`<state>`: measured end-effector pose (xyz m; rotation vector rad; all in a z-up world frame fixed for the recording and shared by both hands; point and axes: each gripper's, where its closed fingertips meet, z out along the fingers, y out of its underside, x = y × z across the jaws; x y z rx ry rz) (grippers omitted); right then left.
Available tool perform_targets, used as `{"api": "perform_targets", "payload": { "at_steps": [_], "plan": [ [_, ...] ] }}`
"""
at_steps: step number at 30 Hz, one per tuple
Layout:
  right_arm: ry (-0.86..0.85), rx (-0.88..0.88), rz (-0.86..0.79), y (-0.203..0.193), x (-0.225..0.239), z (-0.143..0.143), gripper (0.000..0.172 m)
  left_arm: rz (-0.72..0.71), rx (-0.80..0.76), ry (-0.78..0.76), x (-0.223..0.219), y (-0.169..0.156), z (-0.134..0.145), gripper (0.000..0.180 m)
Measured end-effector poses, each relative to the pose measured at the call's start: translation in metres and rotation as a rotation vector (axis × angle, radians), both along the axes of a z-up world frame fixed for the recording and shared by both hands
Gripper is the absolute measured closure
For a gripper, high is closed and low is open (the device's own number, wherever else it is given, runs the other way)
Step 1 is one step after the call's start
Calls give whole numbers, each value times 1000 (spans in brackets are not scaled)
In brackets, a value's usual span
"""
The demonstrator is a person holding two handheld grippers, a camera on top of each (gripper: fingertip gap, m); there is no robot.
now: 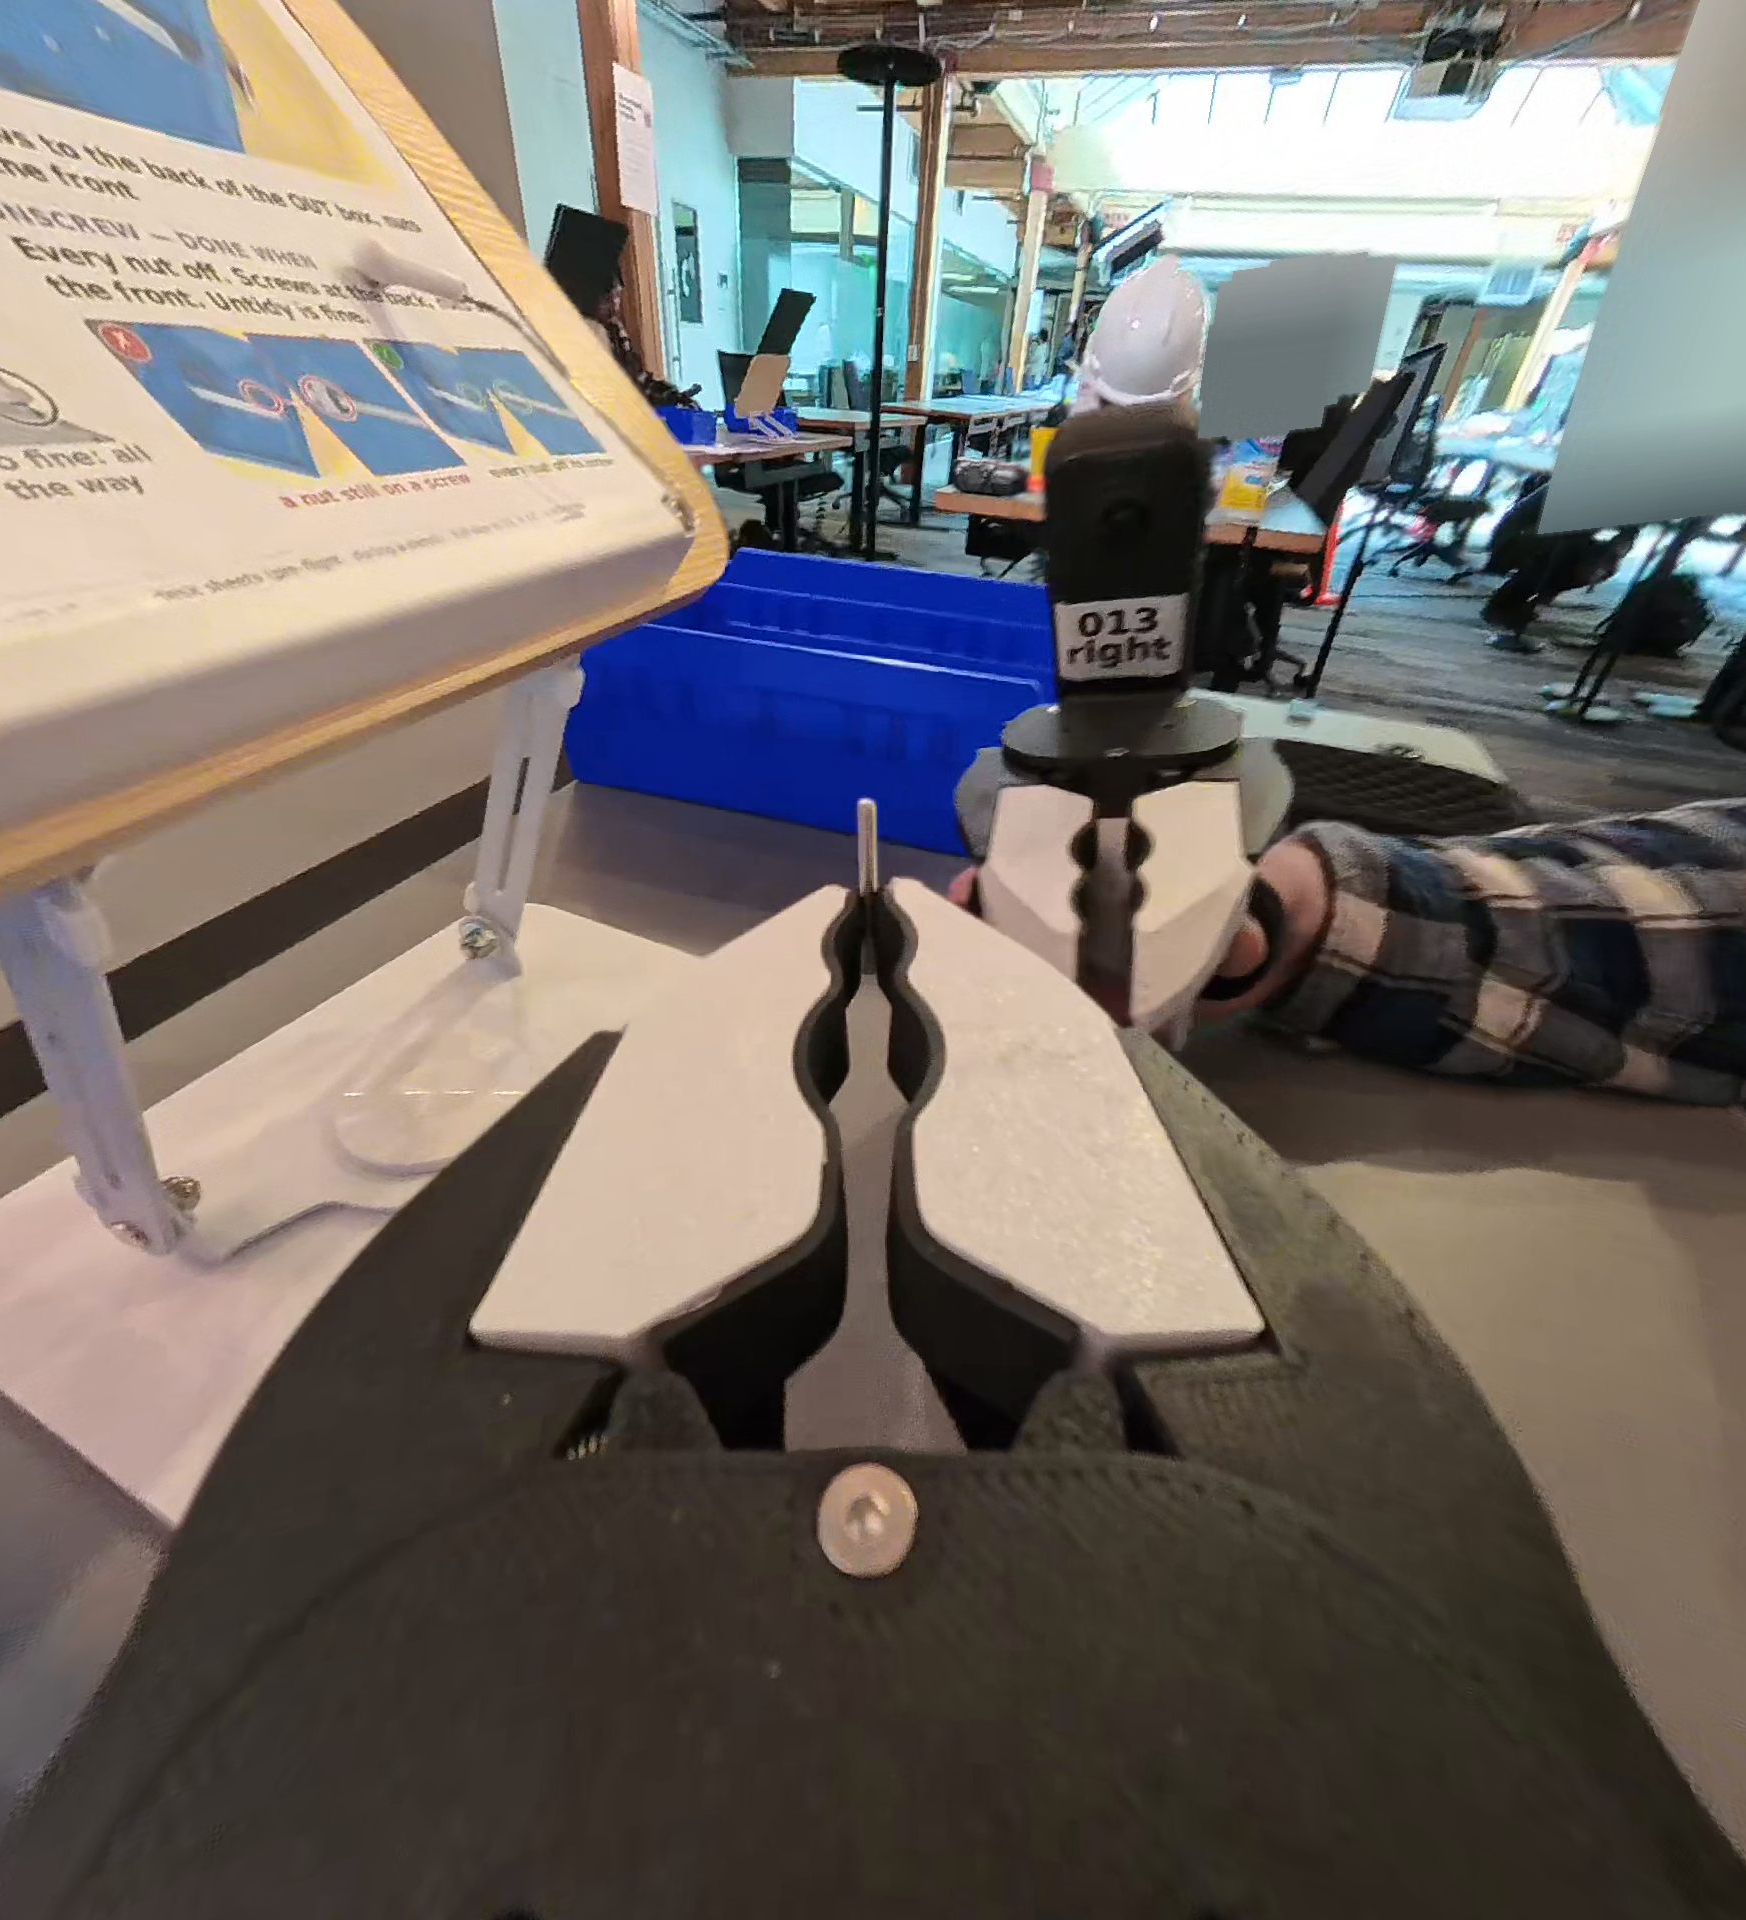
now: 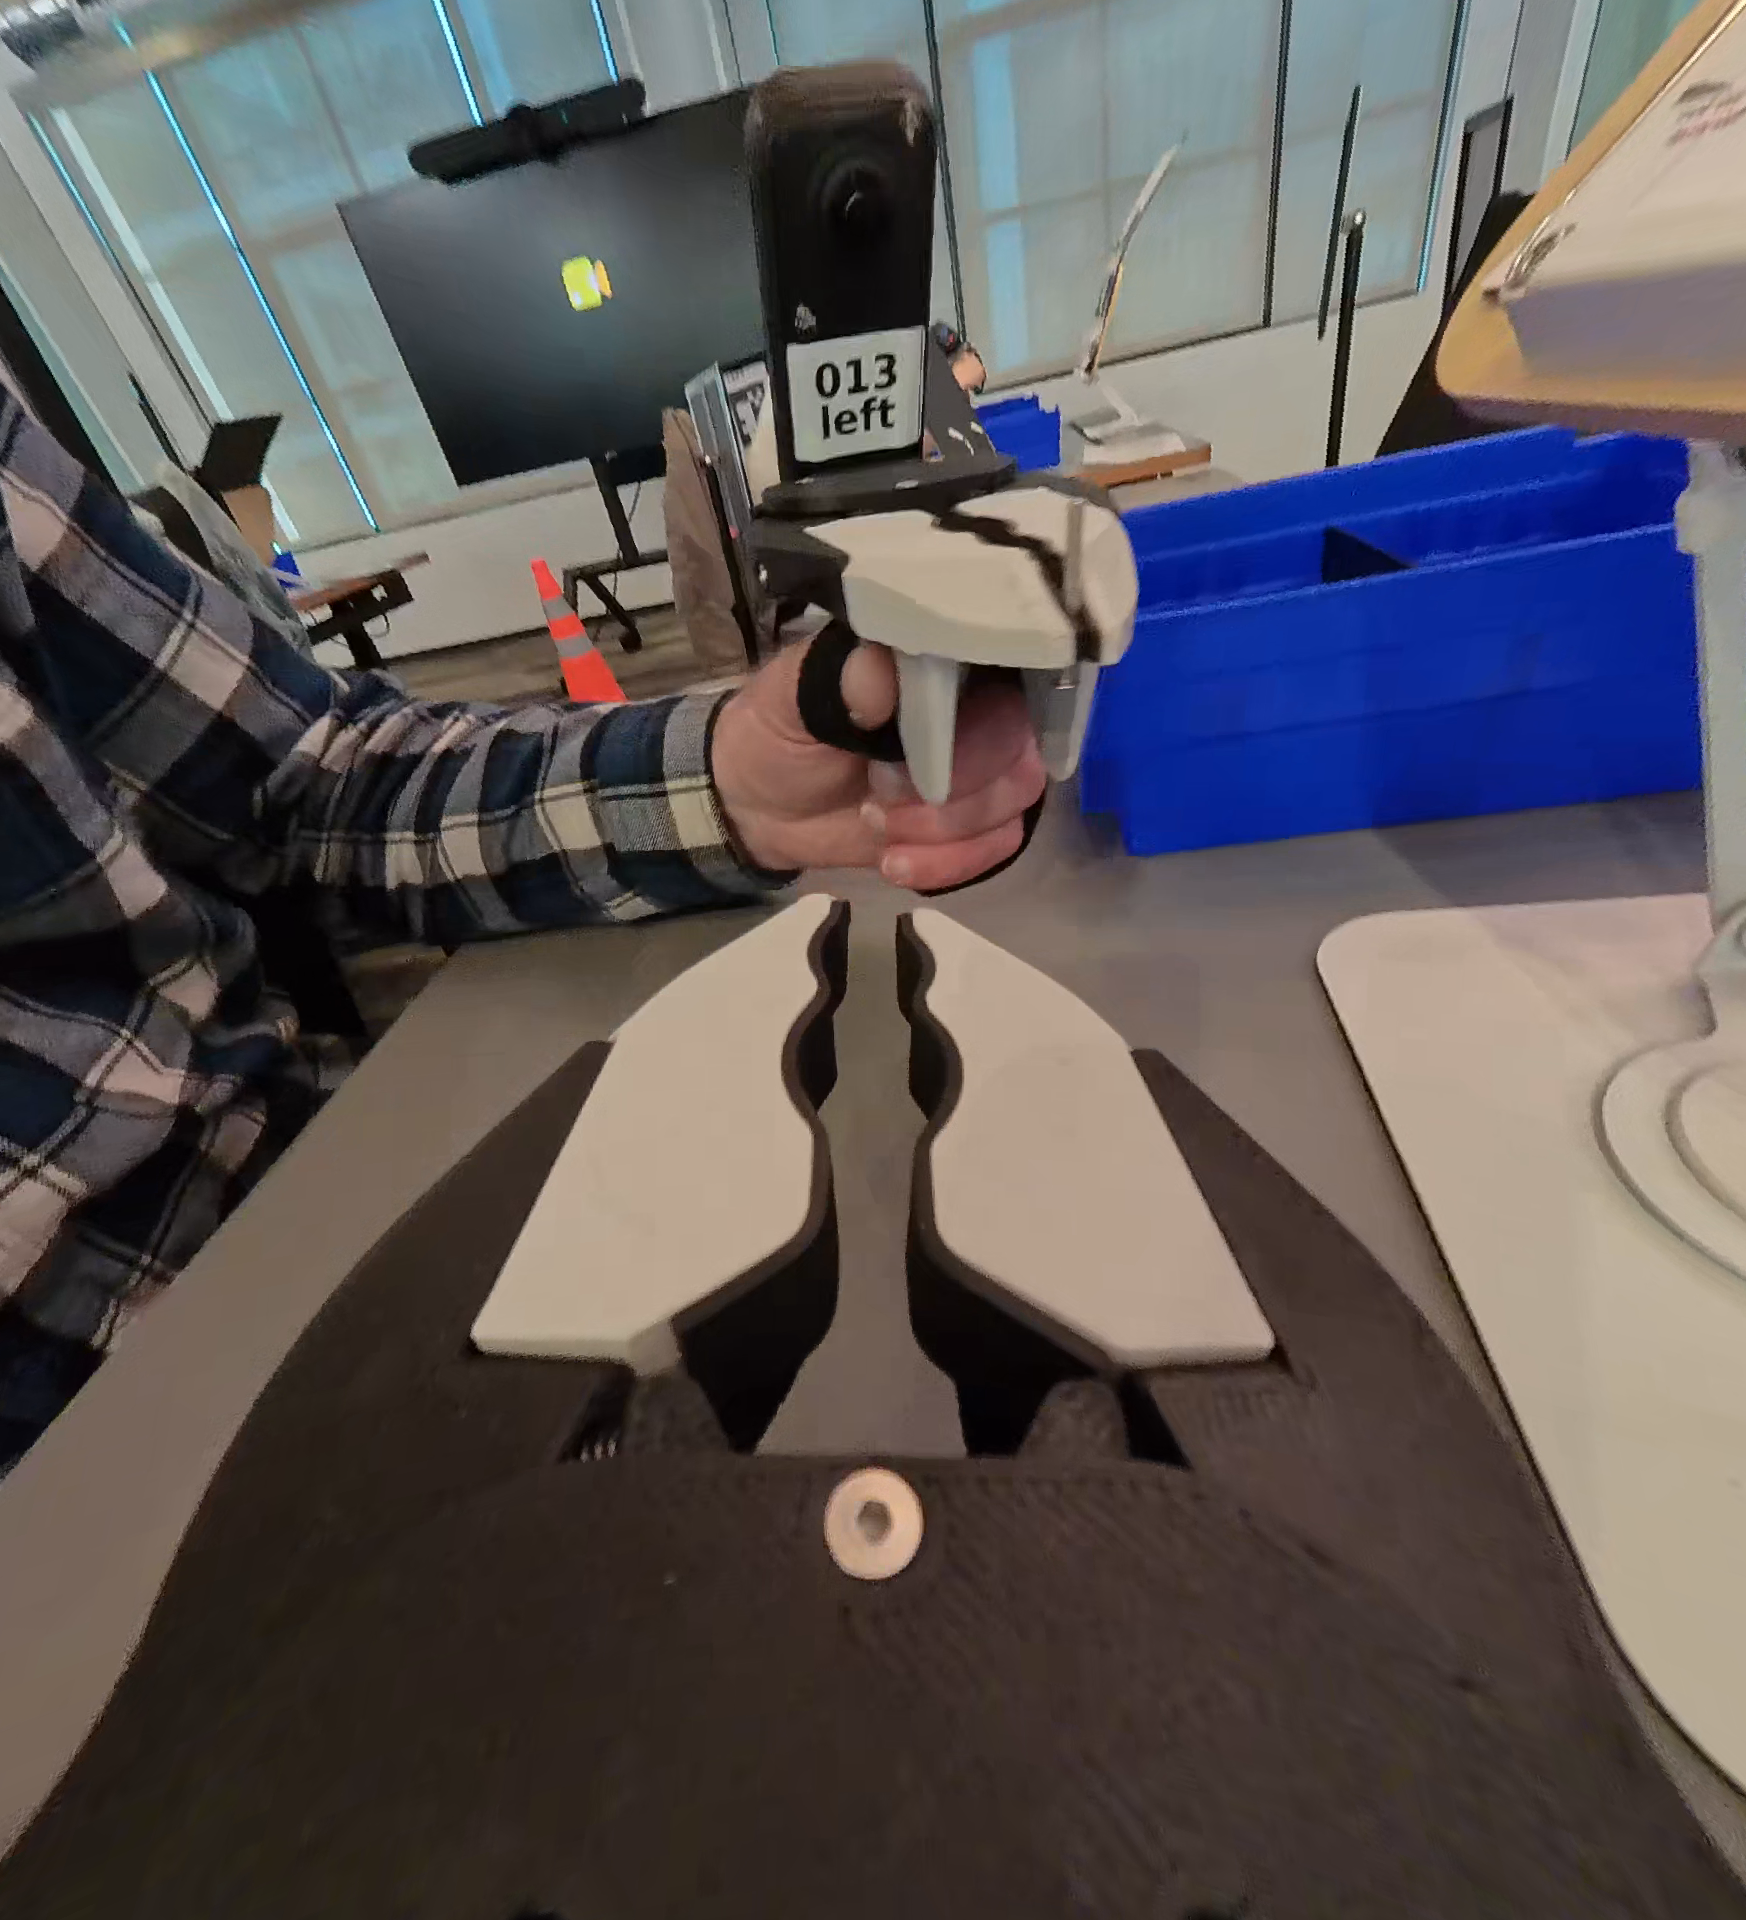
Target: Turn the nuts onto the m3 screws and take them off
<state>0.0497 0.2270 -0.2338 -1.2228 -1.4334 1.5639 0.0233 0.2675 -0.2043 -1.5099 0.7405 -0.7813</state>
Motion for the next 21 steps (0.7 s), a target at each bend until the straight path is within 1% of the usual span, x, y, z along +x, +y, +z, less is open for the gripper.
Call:
{"api": "perform_targets", "payload": {
  "at_steps": [3,5,9,11,13,18,21],
  "plan": [
    [-50,37,-13,-4,-1,-10,164,-12,11,-1,-4,5,-4,179],
    [-78,52,-18,-7,-1,-14,164,-3,32,41,-6,10,-8,179],
    [-122,62,-34,-14,1,-20,165,-11,63,25,-2,13,-3,179],
    [-158,76,-54,-16,4,-24,165,-21,65,-10,2,12,1,179],
    [-200,100,-81,-18,8,-29,164,-13,74,17,2,11,-2,179],
    [-289,159,-90,-28,17,-30,159,7,61,-22,-11,13,-3,179],
    [-351,225,-74,-34,18,-27,159,12,57,-42,-14,14,-1,179]
  ]
}}
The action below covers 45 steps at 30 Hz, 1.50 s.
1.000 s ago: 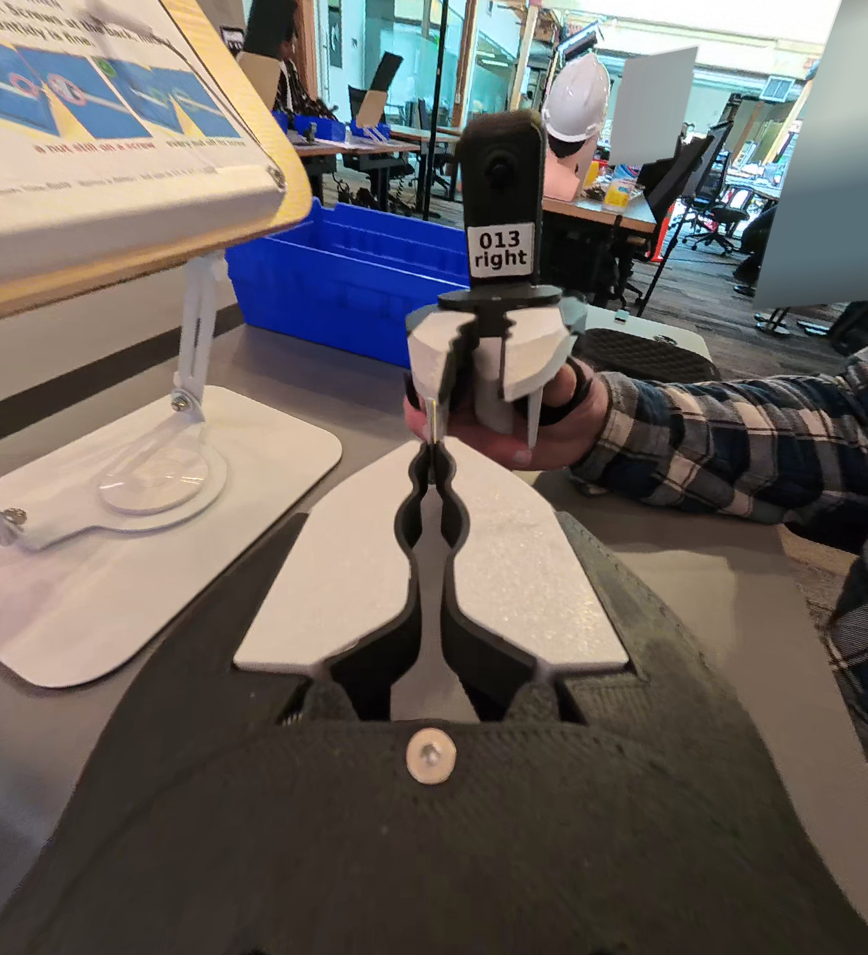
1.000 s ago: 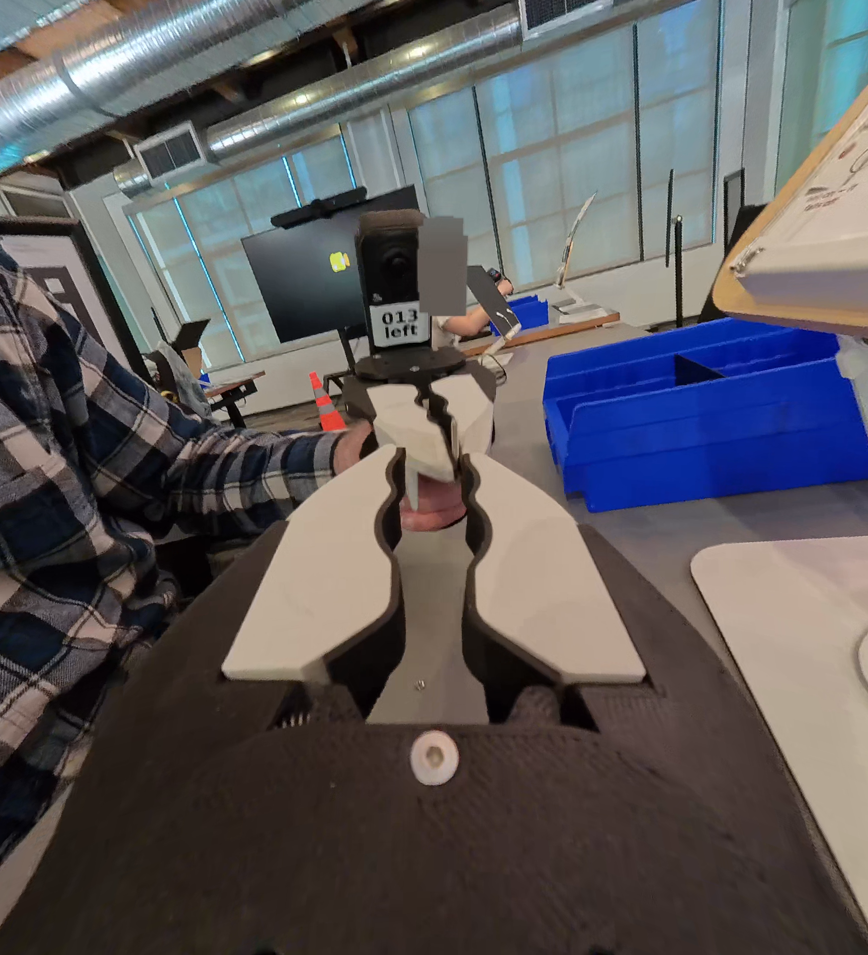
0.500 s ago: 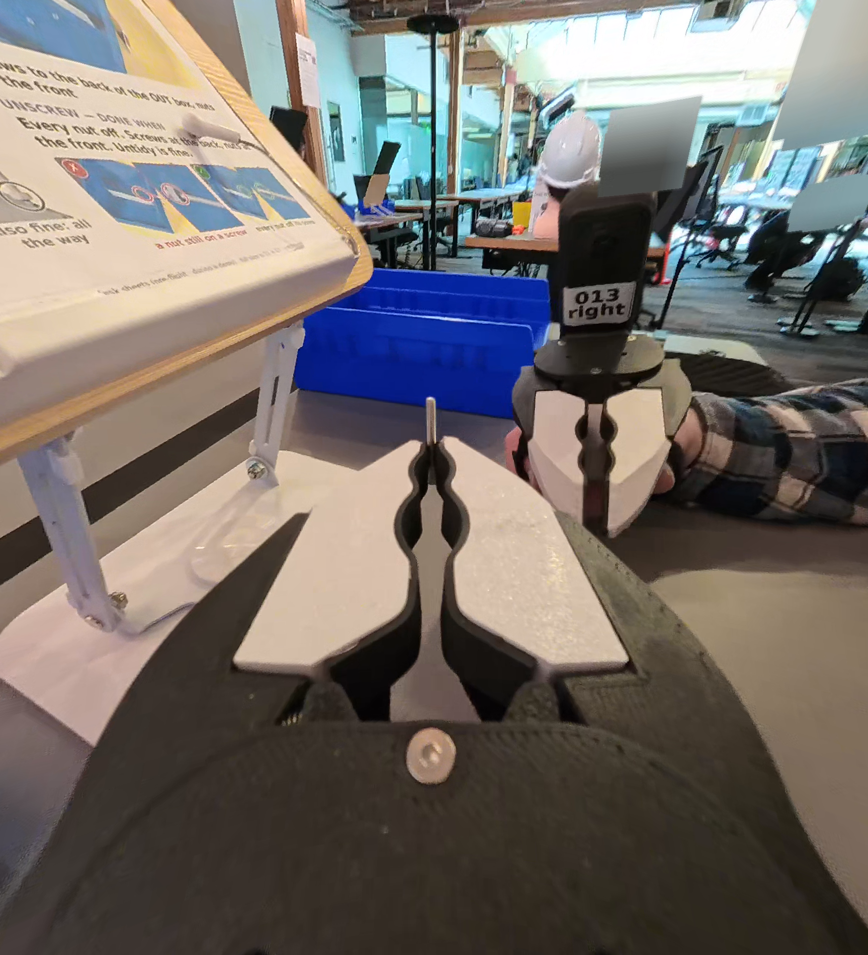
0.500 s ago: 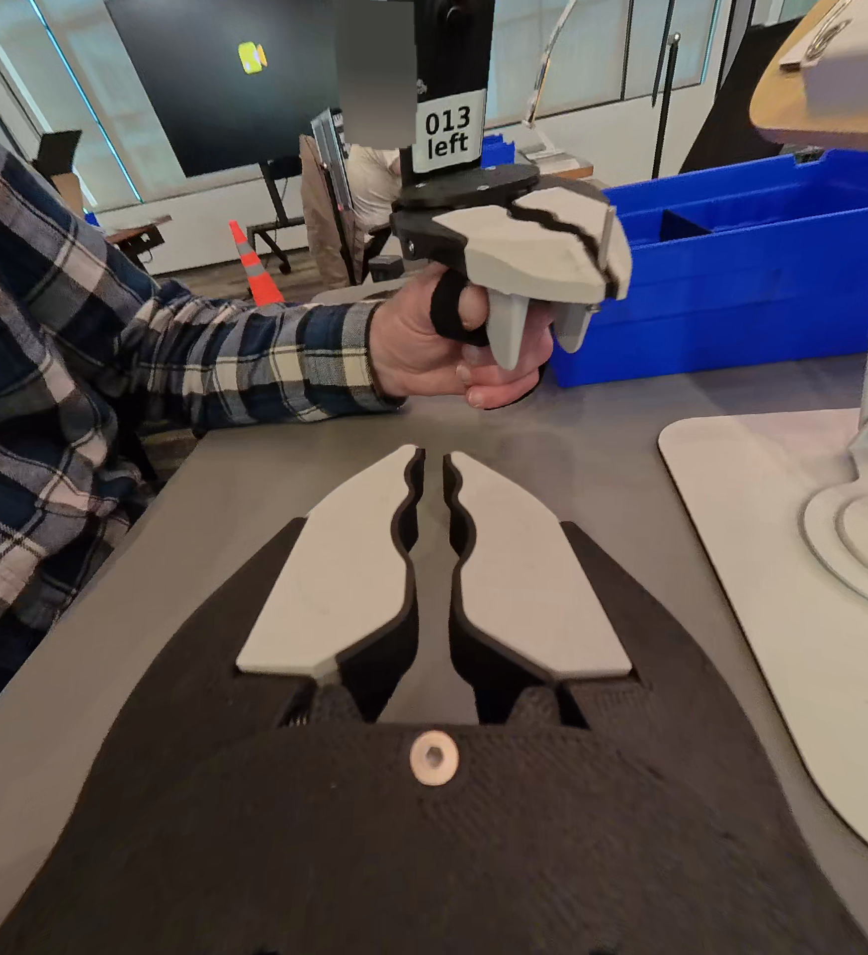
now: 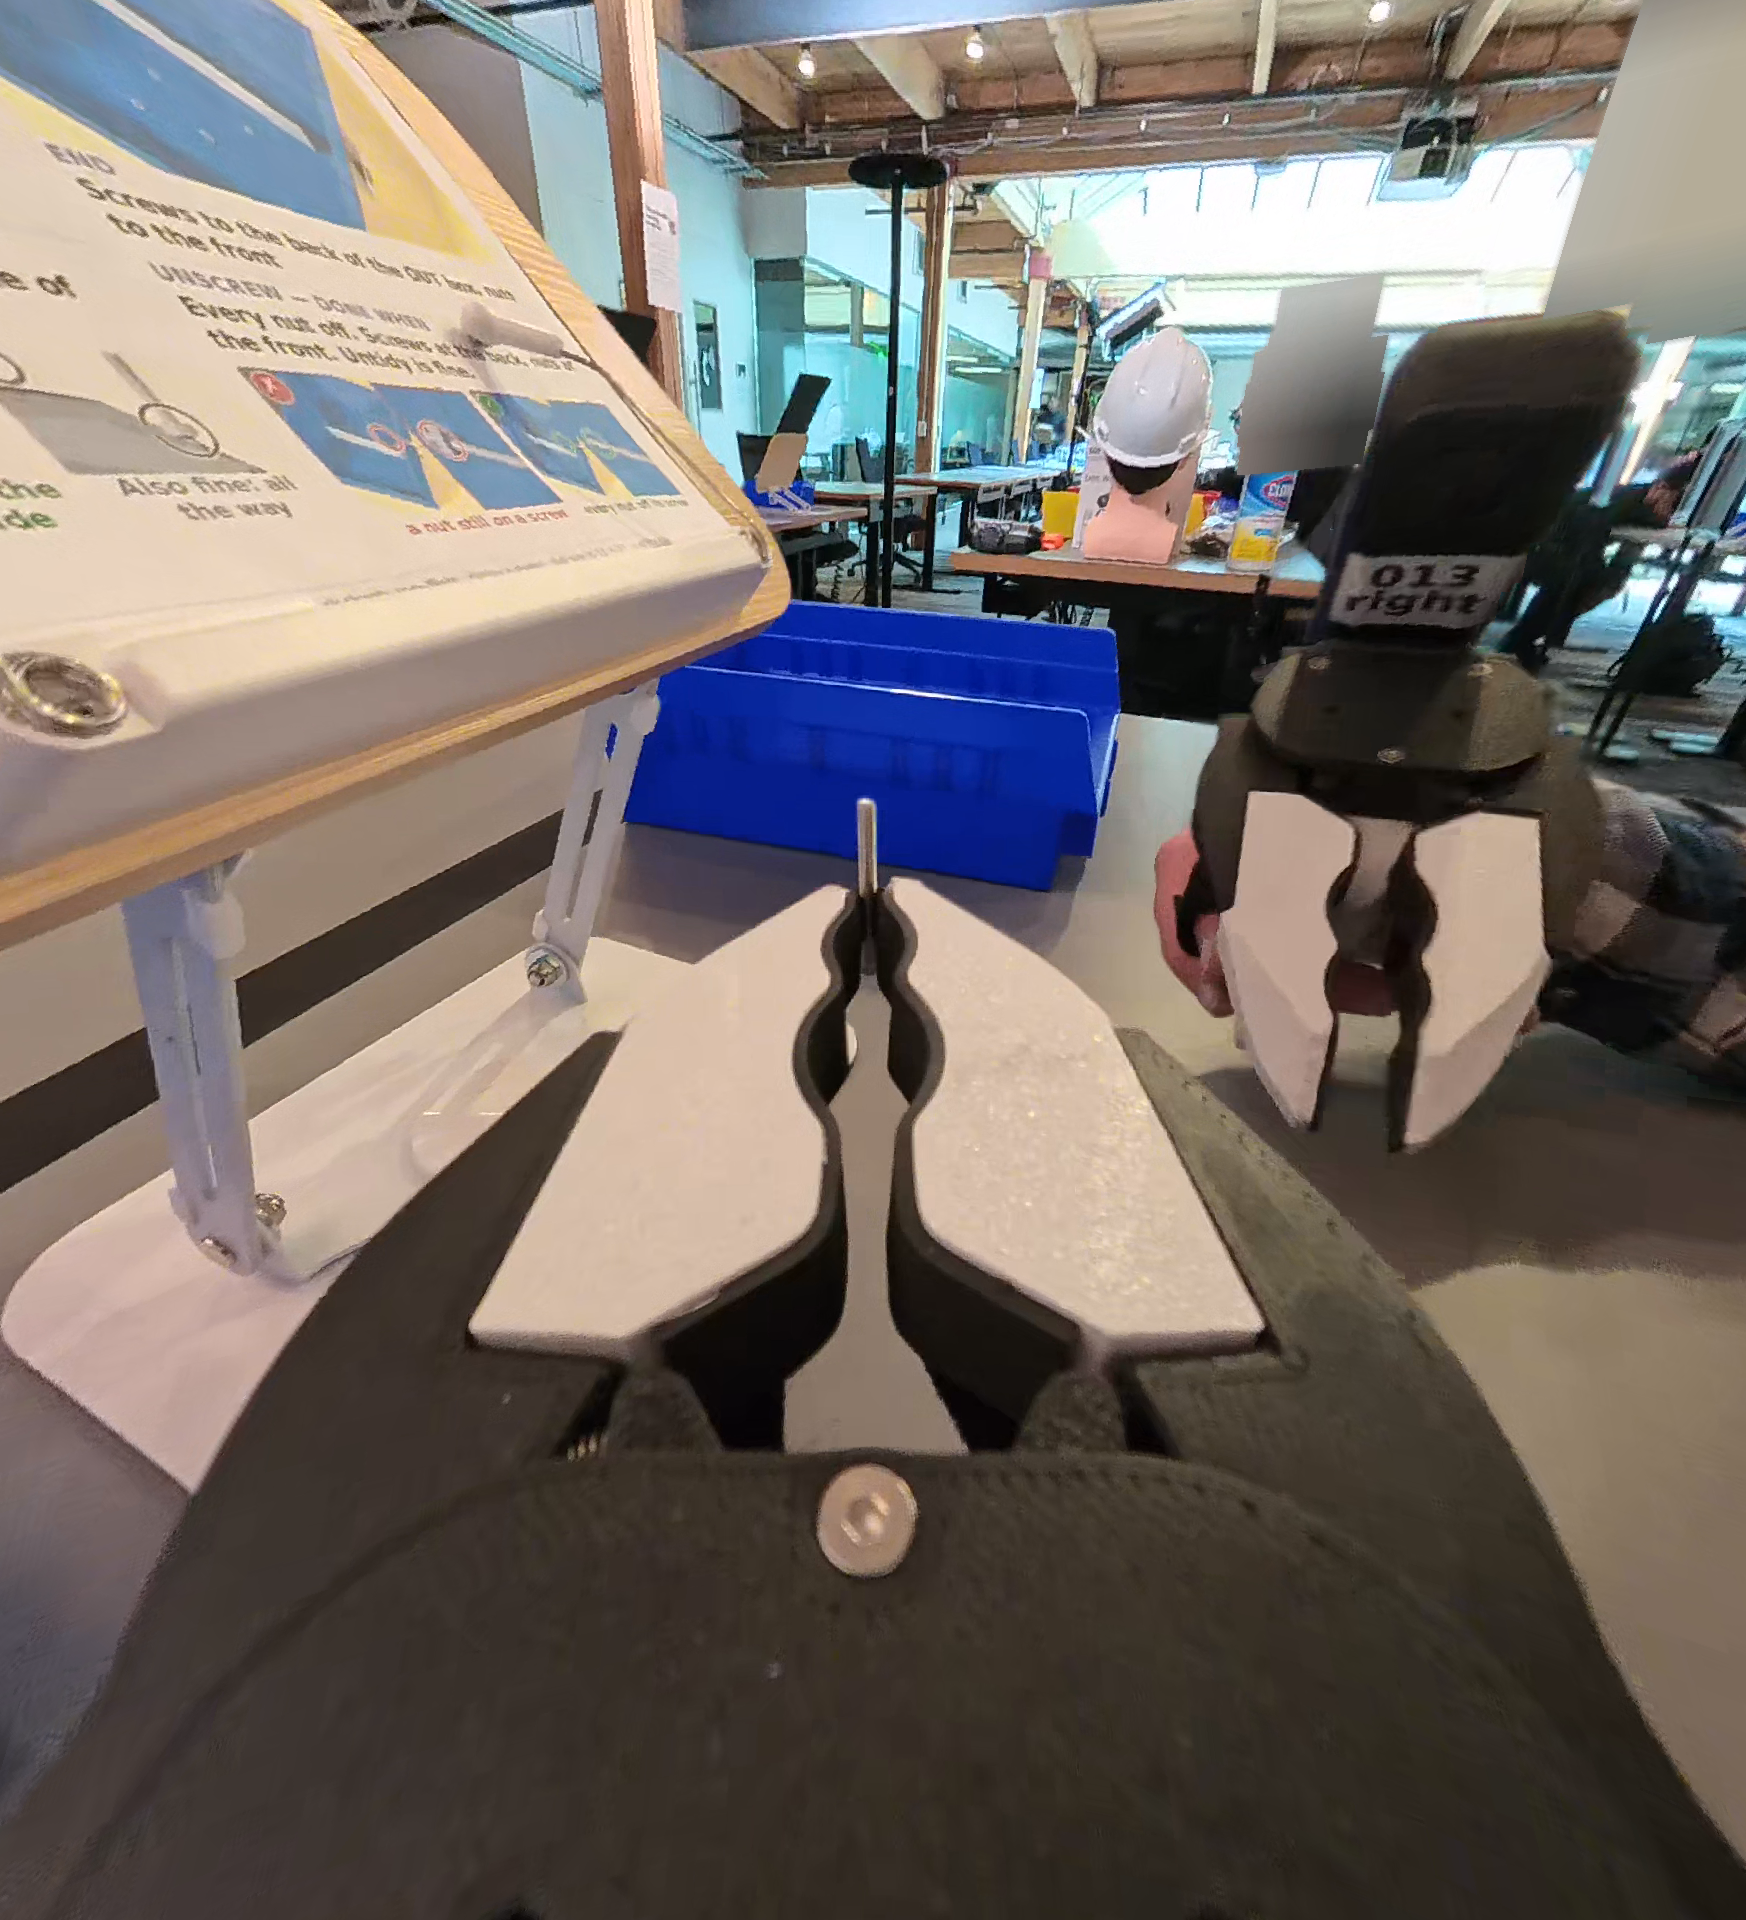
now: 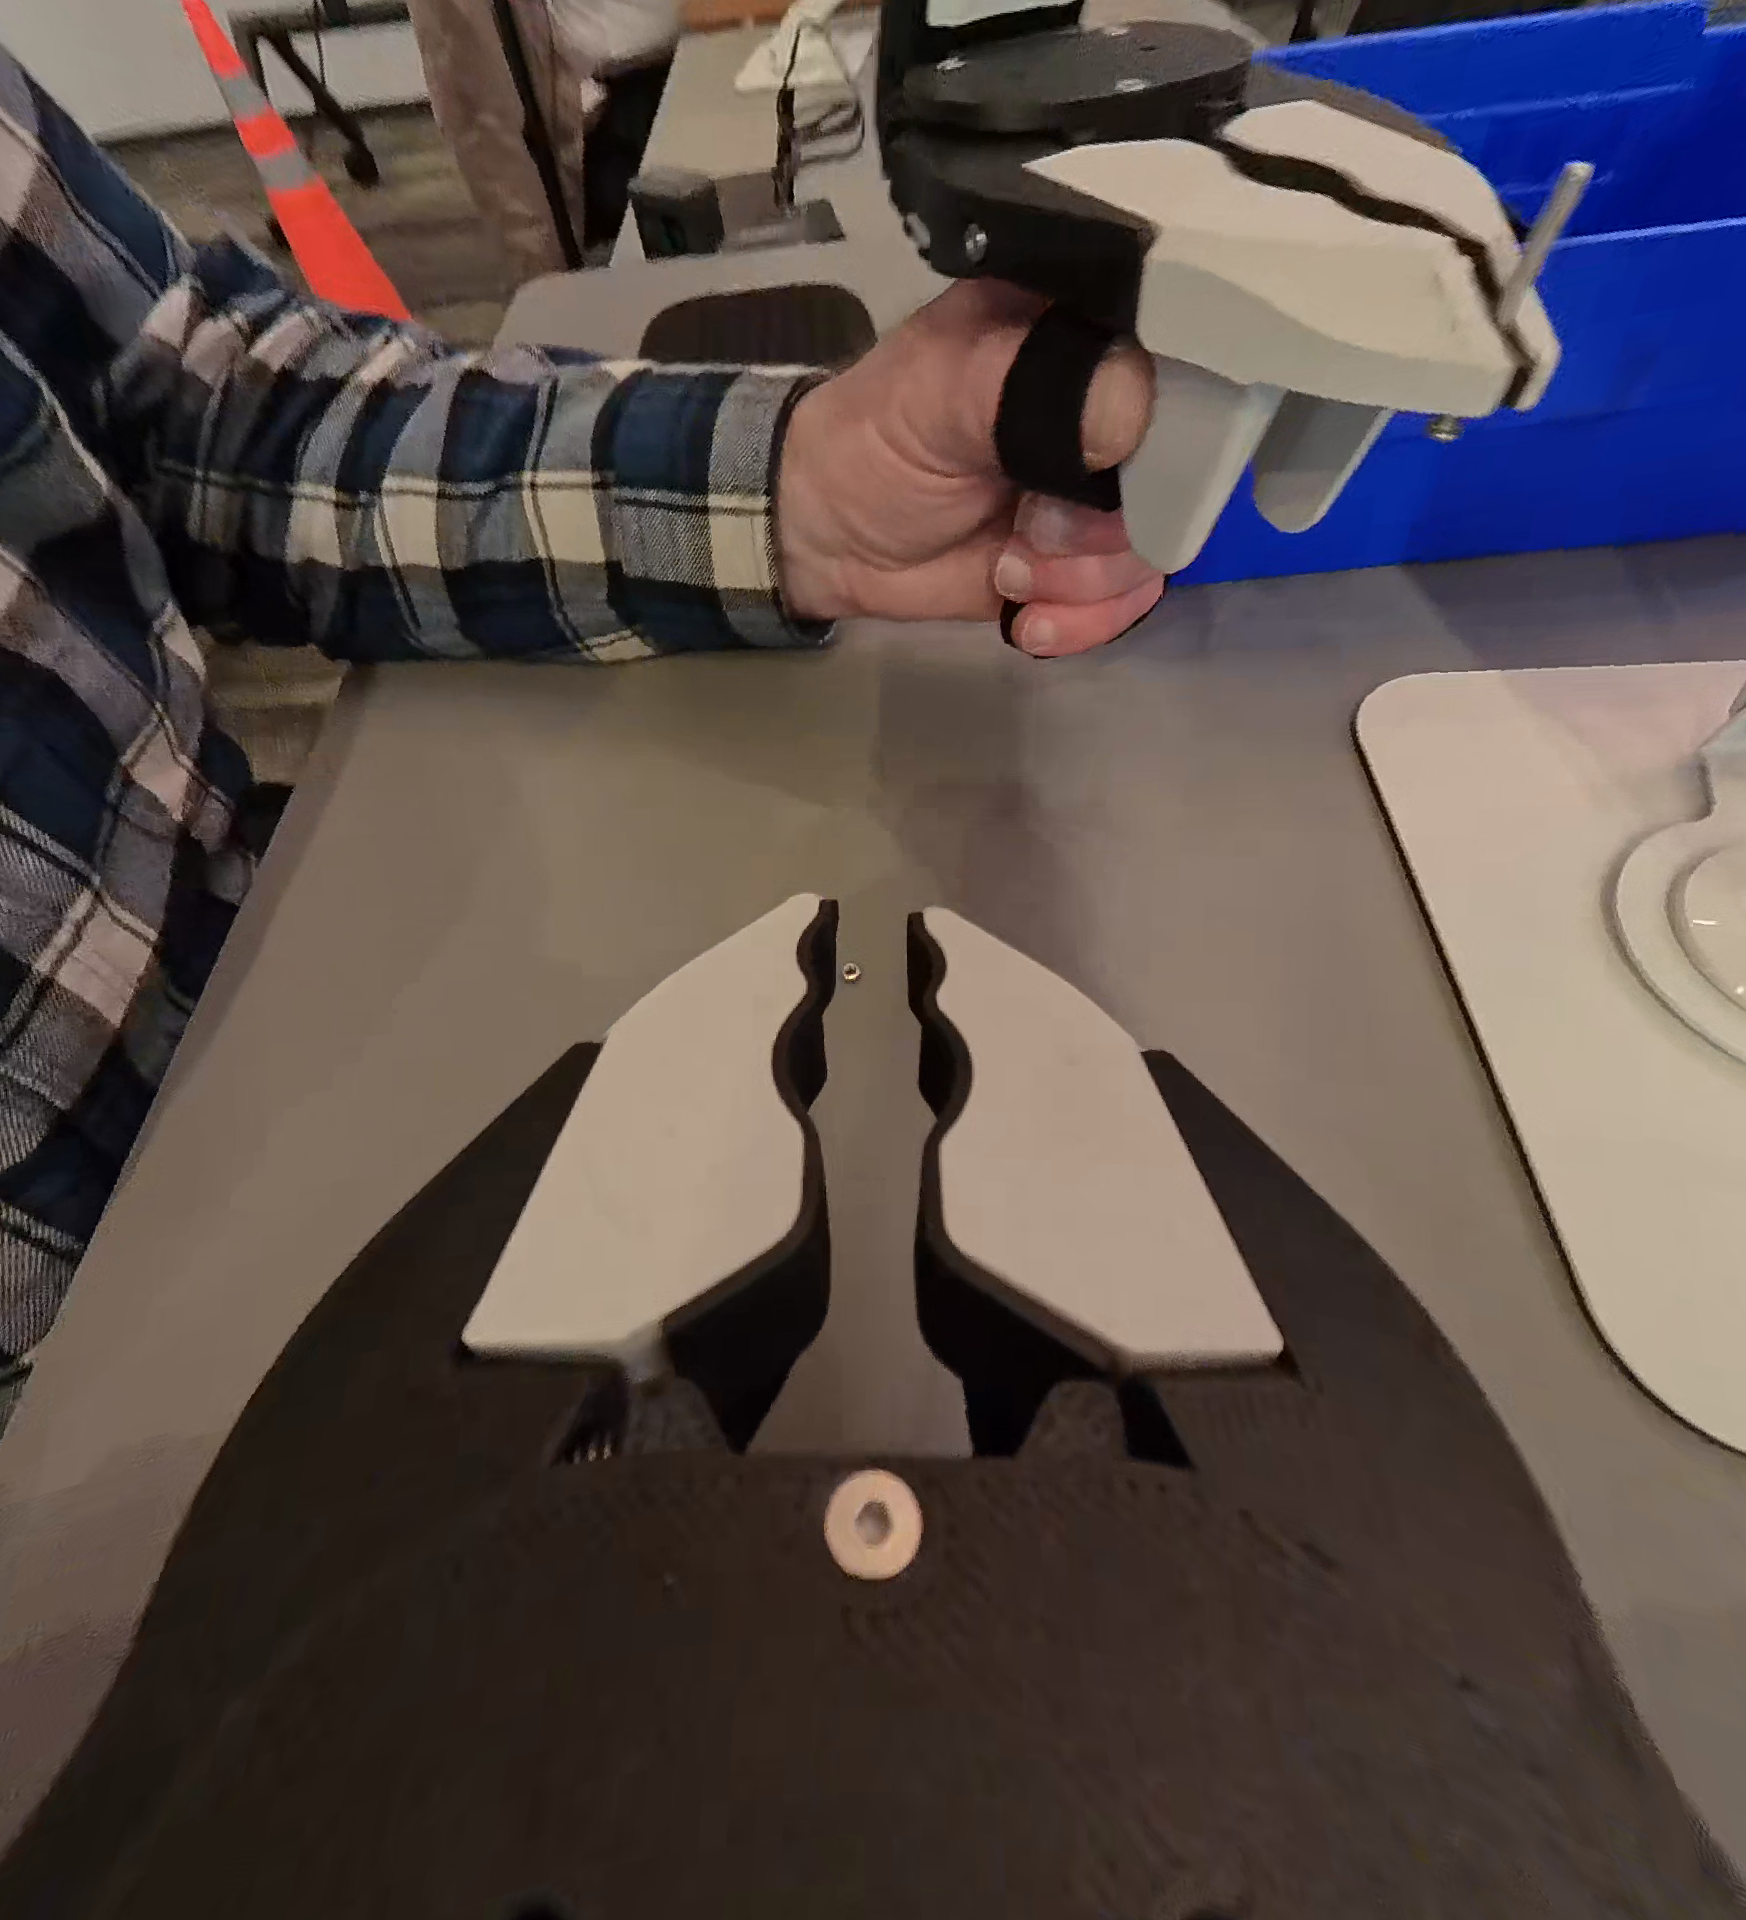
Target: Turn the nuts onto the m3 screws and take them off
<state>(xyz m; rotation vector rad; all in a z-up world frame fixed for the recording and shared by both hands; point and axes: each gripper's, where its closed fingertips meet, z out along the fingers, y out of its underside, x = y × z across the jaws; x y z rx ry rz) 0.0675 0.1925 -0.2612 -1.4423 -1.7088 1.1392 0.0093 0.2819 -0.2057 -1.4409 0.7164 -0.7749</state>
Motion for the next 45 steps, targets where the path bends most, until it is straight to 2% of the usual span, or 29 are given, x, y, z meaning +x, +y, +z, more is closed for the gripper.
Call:
{"api": "perform_targets", "payload": {
  "at_steps": [6,9,13,22,27,34,39,45],
  "plan": [
    [-229,169,94,-14,-1,-7,150,-5,-8,-1,4,0,-4,179],
    [-287,208,140,-19,-4,-10,144,3,-11,0,2,3,-5,179],
    [-337,262,222,-26,-7,-16,150,-2,-25,-25,-1,4,-6,179],
    [-504,345,468,-46,-15,-40,151,5,-40,-32,-4,7,-11,179],
    [-559,401,485,-34,-25,-53,149,20,-40,-37,-10,10,-10,179],
    [-648,444,526,-22,-30,-69,157,17,-36,-37,-10,9,-10,179],
    [-679,450,560,-21,-29,-76,159,16,-37,-28,-9,9,-11,179],
    [-693,404,510,-20,-29,-80,161,15,-40,-33,-9,10,-11,179]
  ]
}}
